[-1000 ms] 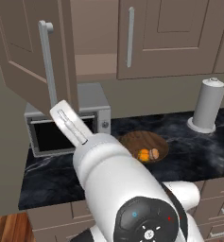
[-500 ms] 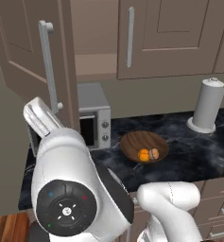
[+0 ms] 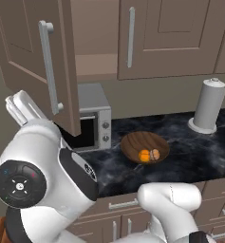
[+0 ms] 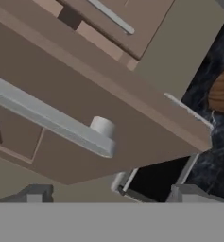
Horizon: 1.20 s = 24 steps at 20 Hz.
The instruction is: Open the cabinet. Pick the orange and tangerine from the cabinet and place them into the bowl. Then close the cabinet.
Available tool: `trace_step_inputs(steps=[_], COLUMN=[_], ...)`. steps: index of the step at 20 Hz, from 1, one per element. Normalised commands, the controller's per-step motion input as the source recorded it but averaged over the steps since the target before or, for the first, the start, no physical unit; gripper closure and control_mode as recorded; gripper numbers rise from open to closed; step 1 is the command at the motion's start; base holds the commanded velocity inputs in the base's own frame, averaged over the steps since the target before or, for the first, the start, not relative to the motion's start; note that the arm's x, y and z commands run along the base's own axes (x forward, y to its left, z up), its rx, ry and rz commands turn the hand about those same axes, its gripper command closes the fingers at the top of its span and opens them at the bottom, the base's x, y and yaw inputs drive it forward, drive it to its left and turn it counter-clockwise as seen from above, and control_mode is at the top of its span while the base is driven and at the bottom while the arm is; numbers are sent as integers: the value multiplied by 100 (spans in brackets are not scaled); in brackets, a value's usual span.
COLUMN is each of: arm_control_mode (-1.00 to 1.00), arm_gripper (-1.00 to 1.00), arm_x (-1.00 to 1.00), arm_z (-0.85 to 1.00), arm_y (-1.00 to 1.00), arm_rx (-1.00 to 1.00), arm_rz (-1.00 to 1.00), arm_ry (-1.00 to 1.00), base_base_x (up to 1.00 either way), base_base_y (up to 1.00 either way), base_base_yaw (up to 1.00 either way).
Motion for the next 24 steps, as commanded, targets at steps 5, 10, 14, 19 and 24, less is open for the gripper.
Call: trace_step_inputs(steps=[5, 10, 14, 19, 24], arm_control_mode=[-100, -100, -100, -100, -100], arm_gripper=[-100, -100, -100, -100, -100], arm_x=[54, 51, 35, 22, 10], arm_z=[-2, -6, 0, 0, 0], arm_y=[22, 25, 10, 0, 0], arm_rx=[0, 0, 0, 0, 0], arm_rz=[-7, -7, -7, -11, -13], arm_ry=[0, 0, -2, -6, -3], base_base_x=[0, 0, 0, 0, 0], base_base_y=[0, 0, 0, 0, 0], base_base_yaw=[0, 0, 0, 0, 0])
